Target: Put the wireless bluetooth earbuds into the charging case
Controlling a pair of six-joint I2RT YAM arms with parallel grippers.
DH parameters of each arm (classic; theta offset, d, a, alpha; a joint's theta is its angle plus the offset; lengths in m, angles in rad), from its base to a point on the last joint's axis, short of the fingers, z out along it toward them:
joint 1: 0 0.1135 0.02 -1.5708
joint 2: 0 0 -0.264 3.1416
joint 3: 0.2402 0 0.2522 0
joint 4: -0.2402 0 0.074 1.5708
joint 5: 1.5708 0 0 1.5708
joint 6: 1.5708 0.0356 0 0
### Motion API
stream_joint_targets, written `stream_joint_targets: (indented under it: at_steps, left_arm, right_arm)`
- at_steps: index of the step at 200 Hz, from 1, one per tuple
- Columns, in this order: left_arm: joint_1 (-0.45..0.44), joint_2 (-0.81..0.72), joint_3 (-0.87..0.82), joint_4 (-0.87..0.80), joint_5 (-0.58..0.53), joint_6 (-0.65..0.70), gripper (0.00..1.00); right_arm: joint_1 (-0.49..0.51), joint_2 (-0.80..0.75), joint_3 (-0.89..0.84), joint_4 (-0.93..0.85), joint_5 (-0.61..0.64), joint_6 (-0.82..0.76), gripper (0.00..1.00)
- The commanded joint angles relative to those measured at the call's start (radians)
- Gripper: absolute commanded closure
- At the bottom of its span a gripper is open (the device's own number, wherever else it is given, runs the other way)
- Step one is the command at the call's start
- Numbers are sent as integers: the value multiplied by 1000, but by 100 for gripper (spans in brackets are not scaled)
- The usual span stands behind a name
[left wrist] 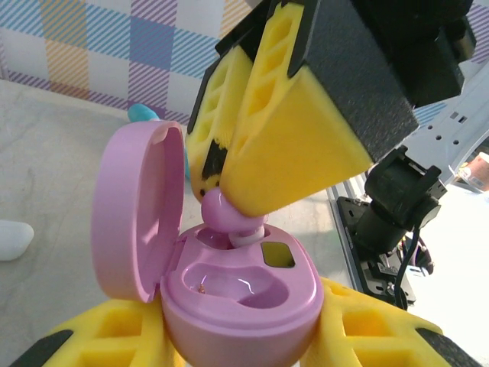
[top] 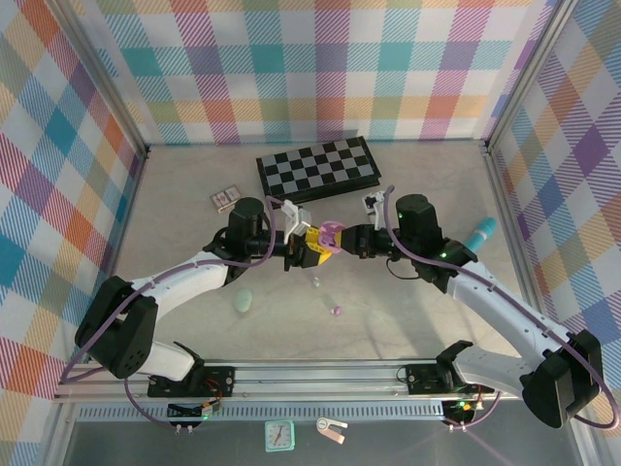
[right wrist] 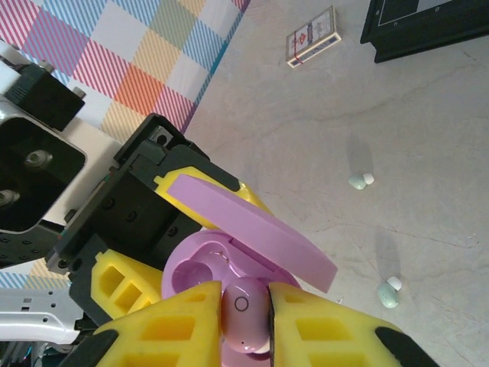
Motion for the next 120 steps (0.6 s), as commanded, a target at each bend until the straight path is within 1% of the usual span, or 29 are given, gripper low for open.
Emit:
stream_joint_targets:
  at_steps: [1, 35, 73, 84, 96, 120]
  left_arm:
    - [11, -25, -7, 57, 38, -7, 79]
    - [14, -26, -7, 72, 36, -19, 79]
    - [19, -26, -11, 90, 31, -29, 79]
    - [20, -25, -13, 97, 28, -30, 79]
    - [22, -24, -17, 106, 23, -35, 79]
    - [26, -31, -29, 114, 6, -38, 79]
  right_arm:
    - [6, -1, 6, -5, 23, -36, 80]
    - [7, 0, -1, -10, 14, -30, 80]
    - [8, -16, -3, -9, 23, -31, 73]
    - [7, -27, -4, -14, 34, -33, 69]
    - [8, -43, -12, -11, 49, -32, 62]
    - [7, -87, -33, 0, 61, -38, 52]
